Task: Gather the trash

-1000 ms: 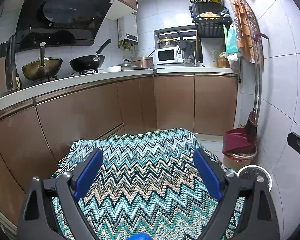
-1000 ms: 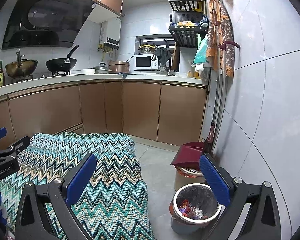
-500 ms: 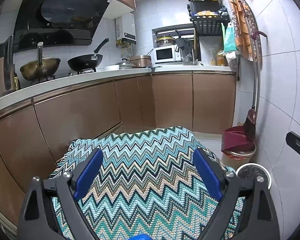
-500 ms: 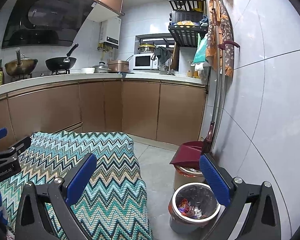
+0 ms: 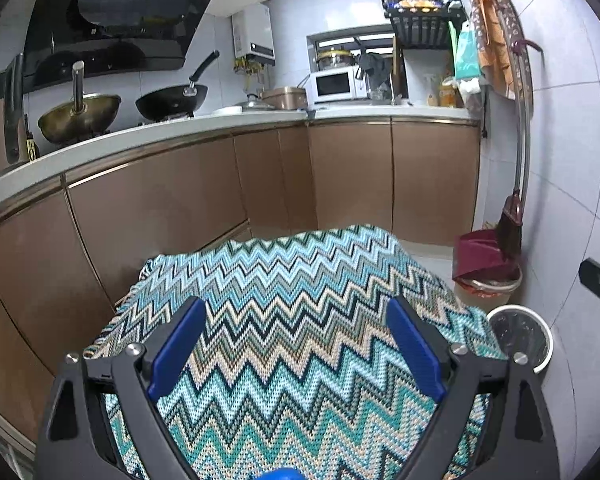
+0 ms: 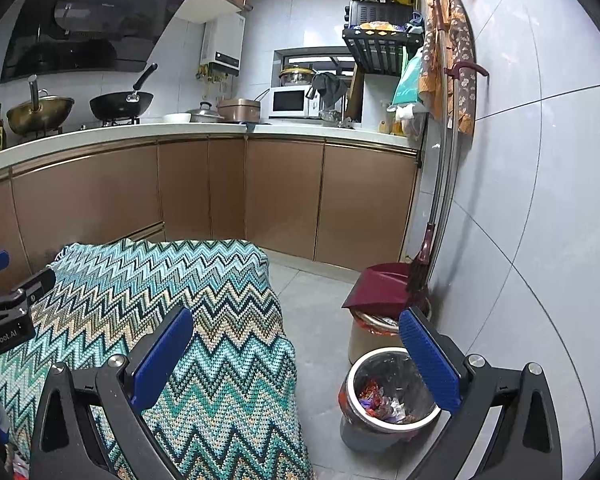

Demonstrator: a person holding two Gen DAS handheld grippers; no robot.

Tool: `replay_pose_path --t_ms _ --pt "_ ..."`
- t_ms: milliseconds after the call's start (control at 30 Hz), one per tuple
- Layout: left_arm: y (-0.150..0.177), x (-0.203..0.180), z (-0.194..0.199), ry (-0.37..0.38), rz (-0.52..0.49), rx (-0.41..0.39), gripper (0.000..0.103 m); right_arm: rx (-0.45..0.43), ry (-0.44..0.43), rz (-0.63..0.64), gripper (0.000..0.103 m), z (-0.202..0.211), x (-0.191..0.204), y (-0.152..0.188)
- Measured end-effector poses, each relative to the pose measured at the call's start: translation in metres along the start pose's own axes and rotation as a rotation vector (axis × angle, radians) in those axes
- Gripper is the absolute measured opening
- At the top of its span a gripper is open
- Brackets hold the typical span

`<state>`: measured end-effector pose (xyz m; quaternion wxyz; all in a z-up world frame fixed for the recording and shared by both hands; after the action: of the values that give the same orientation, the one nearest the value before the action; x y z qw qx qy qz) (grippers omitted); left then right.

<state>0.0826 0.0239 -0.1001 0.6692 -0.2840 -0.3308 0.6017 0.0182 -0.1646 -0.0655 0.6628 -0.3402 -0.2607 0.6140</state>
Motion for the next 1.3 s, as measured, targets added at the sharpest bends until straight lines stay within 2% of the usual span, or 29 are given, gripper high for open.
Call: replay_pose_path --t_ms 233,667,867,1300 --pt "0.011 -0.002 -0.010 0.004 -0.008 0.025 0.091 0.026 -0.005 0.000 0.103 -0.010 0.002 0.007" --pt "-0.001 0.009 -0.007 0.005 0.015 0.012 0.091 0.030 -0.013 -0.008 0.103 -0.014 0.001 0.008" --pt "-0.006 0.015 0.002 -0.006 0.022 0.000 0.091 0.002 -0.018 -0.013 0.103 -0.004 0.000 0.003" --pt "-0.038 0.037 0.048 -0.063 0.035 -0.123 0.091 -0.081 -0.018 -0.024 0.103 0.027 -0.010 -0.010"
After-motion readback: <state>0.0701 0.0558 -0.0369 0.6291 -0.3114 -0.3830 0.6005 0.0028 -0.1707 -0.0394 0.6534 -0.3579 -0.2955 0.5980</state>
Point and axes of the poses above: each gripper's, at about its wrist camera, not at the fingertips, and z roughly against the way its jaws point, x to its left, y to its underside, the point moved 9 cm from there along -z, roughly the way its jaws point, and after that the axes turned 14 degrees about x, right-handed, at the moved point
